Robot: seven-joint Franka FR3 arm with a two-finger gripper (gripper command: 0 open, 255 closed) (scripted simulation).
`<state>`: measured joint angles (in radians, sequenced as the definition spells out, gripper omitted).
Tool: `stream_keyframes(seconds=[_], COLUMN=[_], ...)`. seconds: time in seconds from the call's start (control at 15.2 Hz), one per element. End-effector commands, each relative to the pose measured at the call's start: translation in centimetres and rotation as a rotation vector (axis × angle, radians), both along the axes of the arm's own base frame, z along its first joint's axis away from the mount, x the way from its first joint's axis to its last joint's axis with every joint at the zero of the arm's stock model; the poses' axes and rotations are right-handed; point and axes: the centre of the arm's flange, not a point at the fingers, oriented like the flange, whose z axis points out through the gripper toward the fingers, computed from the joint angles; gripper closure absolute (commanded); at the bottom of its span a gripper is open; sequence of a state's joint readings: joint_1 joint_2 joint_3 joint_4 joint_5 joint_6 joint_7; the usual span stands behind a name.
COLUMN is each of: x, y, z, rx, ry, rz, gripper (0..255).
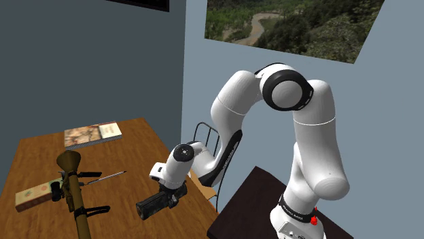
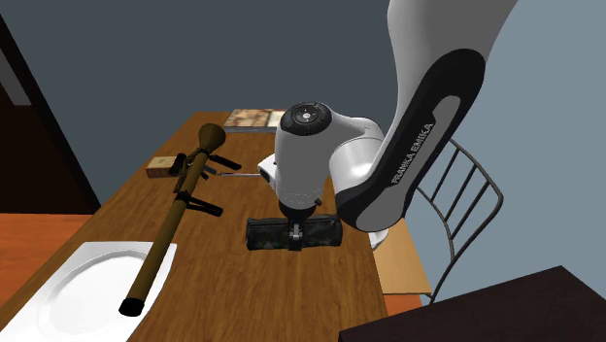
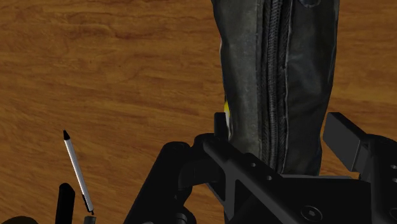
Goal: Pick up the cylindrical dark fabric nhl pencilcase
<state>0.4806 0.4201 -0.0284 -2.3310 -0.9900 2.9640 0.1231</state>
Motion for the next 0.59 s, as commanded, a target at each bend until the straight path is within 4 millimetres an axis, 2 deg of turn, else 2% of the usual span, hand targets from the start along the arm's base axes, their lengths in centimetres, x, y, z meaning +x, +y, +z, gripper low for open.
stream_keyframes(seconds=[0.0, 0.53], x=[0.0, 0.0], y=[0.0, 0.0], z=[0.0, 4.2], rx=[0.000, 0.000], ry=[0.001, 0.001], rz=[0.000, 0.000], gripper=[255, 255])
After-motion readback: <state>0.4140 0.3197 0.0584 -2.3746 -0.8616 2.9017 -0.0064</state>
